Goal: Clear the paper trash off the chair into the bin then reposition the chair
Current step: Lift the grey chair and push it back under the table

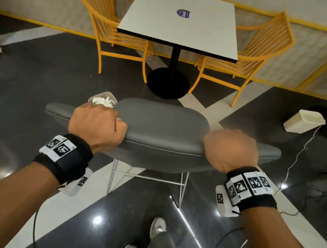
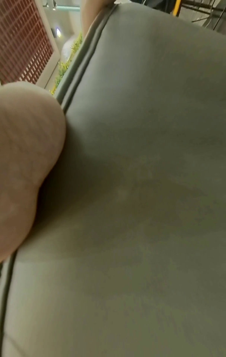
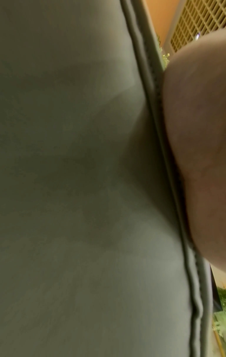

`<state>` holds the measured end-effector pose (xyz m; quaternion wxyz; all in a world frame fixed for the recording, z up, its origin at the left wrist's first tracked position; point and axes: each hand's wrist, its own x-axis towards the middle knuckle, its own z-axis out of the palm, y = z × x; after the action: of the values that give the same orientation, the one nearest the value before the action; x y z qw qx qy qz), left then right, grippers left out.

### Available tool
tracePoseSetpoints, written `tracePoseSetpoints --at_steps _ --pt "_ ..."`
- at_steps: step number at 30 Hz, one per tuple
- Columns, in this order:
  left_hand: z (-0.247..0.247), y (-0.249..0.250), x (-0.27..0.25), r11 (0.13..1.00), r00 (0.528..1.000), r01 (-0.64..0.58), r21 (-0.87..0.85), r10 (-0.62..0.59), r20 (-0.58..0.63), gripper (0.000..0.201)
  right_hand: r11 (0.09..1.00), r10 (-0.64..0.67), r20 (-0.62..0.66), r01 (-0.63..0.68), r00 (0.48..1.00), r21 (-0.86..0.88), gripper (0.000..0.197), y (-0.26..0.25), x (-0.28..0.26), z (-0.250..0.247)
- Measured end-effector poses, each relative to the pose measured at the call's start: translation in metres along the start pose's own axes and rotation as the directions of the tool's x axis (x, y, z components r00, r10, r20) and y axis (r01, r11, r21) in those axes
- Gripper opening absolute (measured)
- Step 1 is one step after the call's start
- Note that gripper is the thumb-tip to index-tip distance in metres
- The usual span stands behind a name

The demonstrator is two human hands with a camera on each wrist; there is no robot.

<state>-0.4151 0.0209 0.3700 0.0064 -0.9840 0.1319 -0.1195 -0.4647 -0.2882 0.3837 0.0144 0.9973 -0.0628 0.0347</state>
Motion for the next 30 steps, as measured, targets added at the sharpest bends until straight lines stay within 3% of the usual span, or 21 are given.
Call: tracePoseSetpoints --at_steps 15,30 --pt "0.025 -0.019 0.111 1.0 0.999 -0.031 0.001 0.031 0.036 0.034 0.999 0.033 -0.062 -0.03 0.998 0.042 0.045 -0.005 0.104 0.011" --pt "0.057 -0.022 0.231 1.0 0.999 0.028 -0.006 -0.028 0.047 0.036 0.998 0.012 -0.077 -0.007 0.997 0.066 0.046 0.007 0.232 0.02"
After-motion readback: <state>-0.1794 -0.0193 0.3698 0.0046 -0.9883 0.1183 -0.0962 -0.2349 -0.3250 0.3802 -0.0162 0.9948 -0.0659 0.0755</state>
